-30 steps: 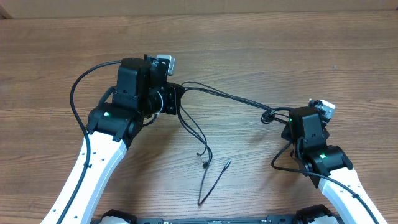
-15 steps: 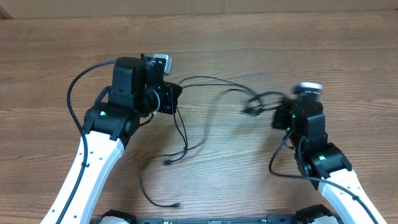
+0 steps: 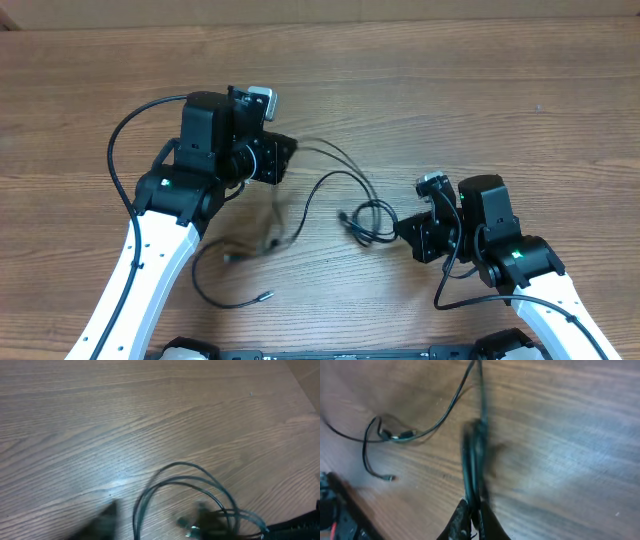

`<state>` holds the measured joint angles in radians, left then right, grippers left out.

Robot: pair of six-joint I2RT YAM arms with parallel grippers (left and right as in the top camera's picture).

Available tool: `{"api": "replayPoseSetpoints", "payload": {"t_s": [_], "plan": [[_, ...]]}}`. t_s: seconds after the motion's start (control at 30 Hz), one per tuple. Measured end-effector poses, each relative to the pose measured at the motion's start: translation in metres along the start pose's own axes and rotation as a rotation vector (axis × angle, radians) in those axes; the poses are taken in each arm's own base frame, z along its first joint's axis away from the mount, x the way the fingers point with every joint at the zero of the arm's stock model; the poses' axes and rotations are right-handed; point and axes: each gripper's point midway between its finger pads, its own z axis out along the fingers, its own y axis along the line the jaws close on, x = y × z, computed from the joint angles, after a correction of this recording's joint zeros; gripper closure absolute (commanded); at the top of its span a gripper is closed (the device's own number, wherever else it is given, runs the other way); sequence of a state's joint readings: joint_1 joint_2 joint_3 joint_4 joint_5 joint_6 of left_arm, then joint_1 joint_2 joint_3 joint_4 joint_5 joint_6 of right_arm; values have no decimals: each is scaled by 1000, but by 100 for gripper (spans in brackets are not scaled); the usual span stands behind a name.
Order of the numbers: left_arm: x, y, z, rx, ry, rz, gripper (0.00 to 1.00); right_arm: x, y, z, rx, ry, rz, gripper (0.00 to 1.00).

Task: Untangle cables

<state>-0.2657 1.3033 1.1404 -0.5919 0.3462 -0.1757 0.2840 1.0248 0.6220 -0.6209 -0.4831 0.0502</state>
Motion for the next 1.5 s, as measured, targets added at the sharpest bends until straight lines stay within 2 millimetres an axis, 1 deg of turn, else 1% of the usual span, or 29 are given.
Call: {"api": "replayPoseSetpoints", "payload": {"t_s": [0.07,0.13,0.2,0.3,0.33,0.37,0.43,0.47,0.5,0.57,0.67,0.73,0.77,0.83,0.93,0.97,1.13,1.3,1.33,1.4,1.5], "plan": [[2,-1,0,4,7,-2,35,0,3,0,-16,1,6,96],[6,-4,0,19,25,-6,36,-8,8,0,-44,-28,-4,96],[13,-8,2,40,55,-12,41,-22,15,-2,-81,-84,-27,96],[27,-12,10,61,120,-20,51,-51,28,-7,-142,-197,-52,96],[31,-12,12,64,136,-23,52,-57,31,-9,-154,-219,-57,96],[35,-13,15,70,155,-22,52,-67,36,-12,-173,-261,-63,96],[42,-17,22,92,192,-24,54,-79,41,-17,-197,-306,-62,96],[45,-19,25,106,204,-24,53,-81,42,-18,-203,-314,-52,93],[48,-22,28,123,218,-19,50,-81,42,-18,-205,-313,-33,88],[53,-28,32,151,239,-6,42,-75,37,-15,-187,-283,18,82],[59,-36,37,182,263,23,36,-50,20,-7,-109,-186,117,80],[63,-40,40,196,277,49,35,-31,7,-3,-41,-118,183,77],[65,-42,42,200,285,60,35,-19,-1,-1,4,-73,225,76],[70,-45,46,198,299,87,34,1,-17,3,90,-1,312,70],[77,-46,55,164,319,131,34,24,-38,8,205,78,416,68],[80,-47,58,153,327,148,34,28,-44,10,235,92,439,68],[92,-49,68,120,364,185,36,39,-67,24,334,144,511,68],[93,-47,70,101,366,190,36,54,-91,36,440,194,568,68],[93,-46,70,99,366,190,36,54,-97,39,462,190,573,68],[92,-46,70,96,365,191,37,46,-105,46,476,155,569,69],[92,-45,70,92,364,191,37,31,-113,52,477,100,532,74]]}}
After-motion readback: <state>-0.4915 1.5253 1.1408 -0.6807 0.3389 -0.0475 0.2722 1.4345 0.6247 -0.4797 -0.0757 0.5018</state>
